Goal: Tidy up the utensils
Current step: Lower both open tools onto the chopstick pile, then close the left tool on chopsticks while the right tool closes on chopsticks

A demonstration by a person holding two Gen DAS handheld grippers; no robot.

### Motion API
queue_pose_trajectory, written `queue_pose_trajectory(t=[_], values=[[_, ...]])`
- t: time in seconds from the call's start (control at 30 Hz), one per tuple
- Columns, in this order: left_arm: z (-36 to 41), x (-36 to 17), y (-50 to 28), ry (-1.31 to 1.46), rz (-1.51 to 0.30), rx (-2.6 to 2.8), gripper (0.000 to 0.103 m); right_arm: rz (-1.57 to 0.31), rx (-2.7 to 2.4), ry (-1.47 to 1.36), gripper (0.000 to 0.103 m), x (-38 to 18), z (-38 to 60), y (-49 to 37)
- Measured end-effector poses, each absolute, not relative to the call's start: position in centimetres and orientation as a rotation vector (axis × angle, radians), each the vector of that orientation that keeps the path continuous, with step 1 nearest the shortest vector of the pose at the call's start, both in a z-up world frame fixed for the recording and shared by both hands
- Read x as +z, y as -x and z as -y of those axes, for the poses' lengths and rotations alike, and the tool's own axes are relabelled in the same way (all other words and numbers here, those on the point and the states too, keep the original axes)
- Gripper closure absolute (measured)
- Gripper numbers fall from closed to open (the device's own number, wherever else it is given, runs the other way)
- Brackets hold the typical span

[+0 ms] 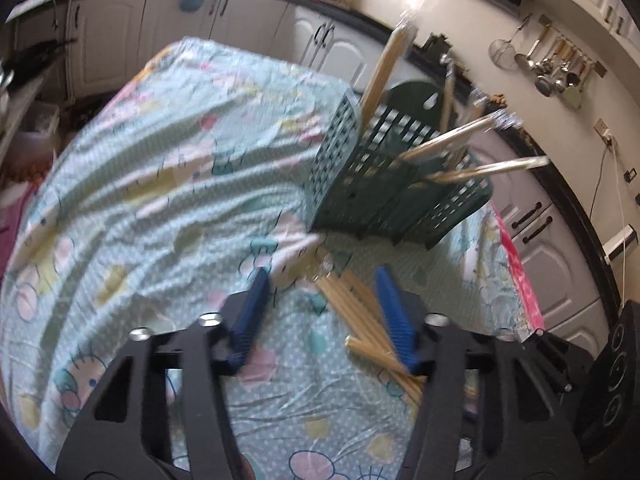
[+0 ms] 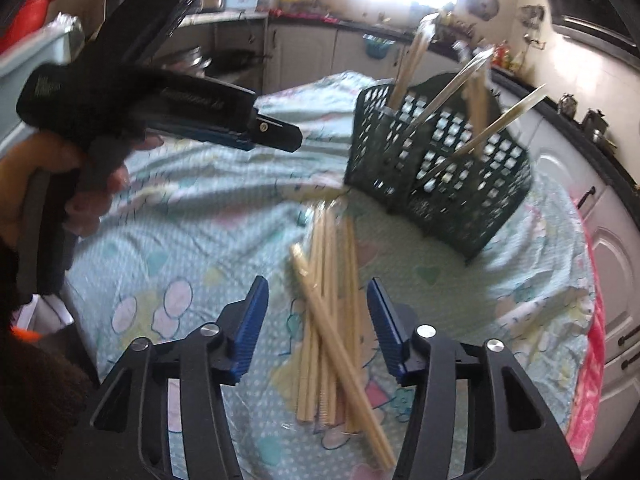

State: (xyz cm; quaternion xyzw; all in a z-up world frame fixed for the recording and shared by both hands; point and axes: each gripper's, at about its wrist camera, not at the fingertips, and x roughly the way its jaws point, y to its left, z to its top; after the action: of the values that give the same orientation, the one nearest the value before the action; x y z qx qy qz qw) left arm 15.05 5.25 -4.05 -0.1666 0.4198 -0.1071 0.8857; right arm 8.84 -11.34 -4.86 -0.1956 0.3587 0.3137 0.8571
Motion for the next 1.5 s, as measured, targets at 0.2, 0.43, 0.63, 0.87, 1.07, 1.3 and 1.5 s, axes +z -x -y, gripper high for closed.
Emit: queue_pose_trajectory(t=[0.2, 0.43, 0.63, 0.87, 1.07, 1.3, 1.5], values=[[-5.9, -6.8, -16.0, 0.420, -0.955, -0.233, 0.075, -0.803, 0.659, 0.459, 0.064, -7.4, 9.9, -9.8], [-5.9, -8.8, -17.6, 0.495, -1.012, -0.268, 0.078, -0.831, 0.658, 0.495, 0.071, -9.3, 8.6, -11.4], [-5.7, -9.9, -19.1, 0.531, -1.040, -0.281, 0.078, -0.820, 0.653, 0.523, 0.078, -9.8, 8.0, -12.4], [-5.6, -10.4, -20.7, 0.551, -1.041, -0.269, 0.078, -0.808, 0.663, 0.531, 0.087, -9.7, 7.9, -12.9], [-5.5, -10.6, -21.4, 0.542, -1.034, -0.252, 0.084, -0.813, 0.677, 0.492, 0.088, -9.0, 8.3, -12.5], [-5.8, -10.9, -21.8, 0.559, -1.038, -0.247, 0.098, -0.806, 0.670, 0.432, 0.088, -7.7, 9.3, -12.5], [-5.6, -10.5, -21.6, 0.590, -1.035, -0.292, 0.102, -0.791, 0.642, 0.370, 0.088, -6.2, 10.7, -12.7]])
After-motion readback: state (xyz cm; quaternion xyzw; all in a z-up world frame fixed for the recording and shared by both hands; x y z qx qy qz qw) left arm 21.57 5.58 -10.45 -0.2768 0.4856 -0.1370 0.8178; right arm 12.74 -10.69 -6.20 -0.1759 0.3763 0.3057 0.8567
